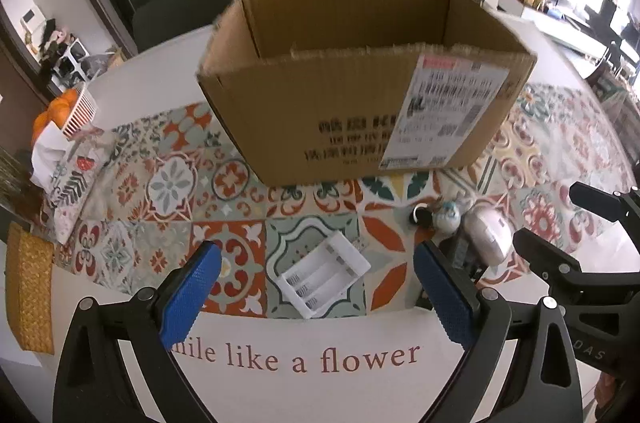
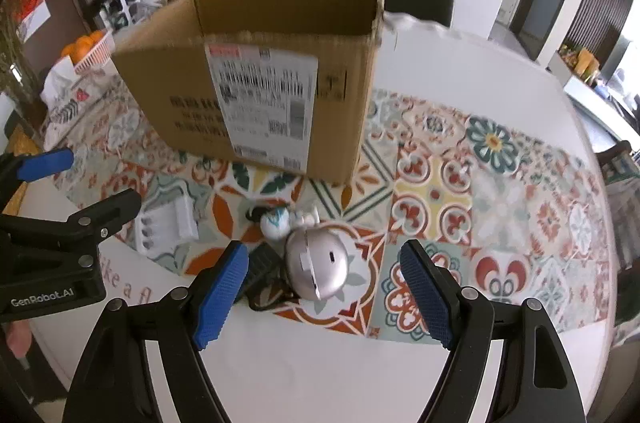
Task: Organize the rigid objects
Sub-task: 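Withdraw both grippers from the box toward the remaining items, then grasp the silver round speaker with the right gripper while the left grasps the black flashlight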
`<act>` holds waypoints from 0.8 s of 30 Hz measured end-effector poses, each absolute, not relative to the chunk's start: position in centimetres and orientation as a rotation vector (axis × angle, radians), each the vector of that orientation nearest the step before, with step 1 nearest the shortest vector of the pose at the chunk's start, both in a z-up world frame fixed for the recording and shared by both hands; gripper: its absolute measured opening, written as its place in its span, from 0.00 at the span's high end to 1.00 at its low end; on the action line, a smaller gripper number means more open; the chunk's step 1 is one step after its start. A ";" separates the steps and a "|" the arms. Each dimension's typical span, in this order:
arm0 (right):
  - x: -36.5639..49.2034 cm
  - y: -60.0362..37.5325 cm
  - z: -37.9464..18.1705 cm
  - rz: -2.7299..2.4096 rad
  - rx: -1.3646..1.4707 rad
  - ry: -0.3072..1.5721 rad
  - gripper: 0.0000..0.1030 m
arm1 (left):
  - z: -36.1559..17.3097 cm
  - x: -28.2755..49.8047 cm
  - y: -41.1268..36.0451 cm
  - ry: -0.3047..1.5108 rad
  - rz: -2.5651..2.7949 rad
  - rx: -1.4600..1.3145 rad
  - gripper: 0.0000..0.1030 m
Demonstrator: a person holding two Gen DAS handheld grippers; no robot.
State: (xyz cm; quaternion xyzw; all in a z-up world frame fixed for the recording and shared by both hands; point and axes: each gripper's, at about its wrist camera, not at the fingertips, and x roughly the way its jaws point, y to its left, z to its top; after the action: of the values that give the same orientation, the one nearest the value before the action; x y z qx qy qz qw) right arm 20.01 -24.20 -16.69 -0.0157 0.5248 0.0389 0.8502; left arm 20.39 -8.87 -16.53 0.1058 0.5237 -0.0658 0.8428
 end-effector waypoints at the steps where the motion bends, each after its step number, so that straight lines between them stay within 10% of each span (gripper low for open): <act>1: 20.0 -24.3 -17.1 0.082 -0.034 1.116 0.24 | -16.9 20.5 -8.9 1.118 -0.140 0.223 0.05; 24: 22.0 -24.3 -23.2 0.133 -0.070 1.257 0.31 | -21.7 21.5 -9.3 1.213 -0.124 0.273 0.05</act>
State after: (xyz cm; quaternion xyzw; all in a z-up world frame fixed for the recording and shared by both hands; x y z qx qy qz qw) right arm 22.02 -24.33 -23.21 -0.0328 0.5875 0.0620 0.8062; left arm 21.51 -9.31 -21.67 0.1277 0.5680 -0.0582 0.8110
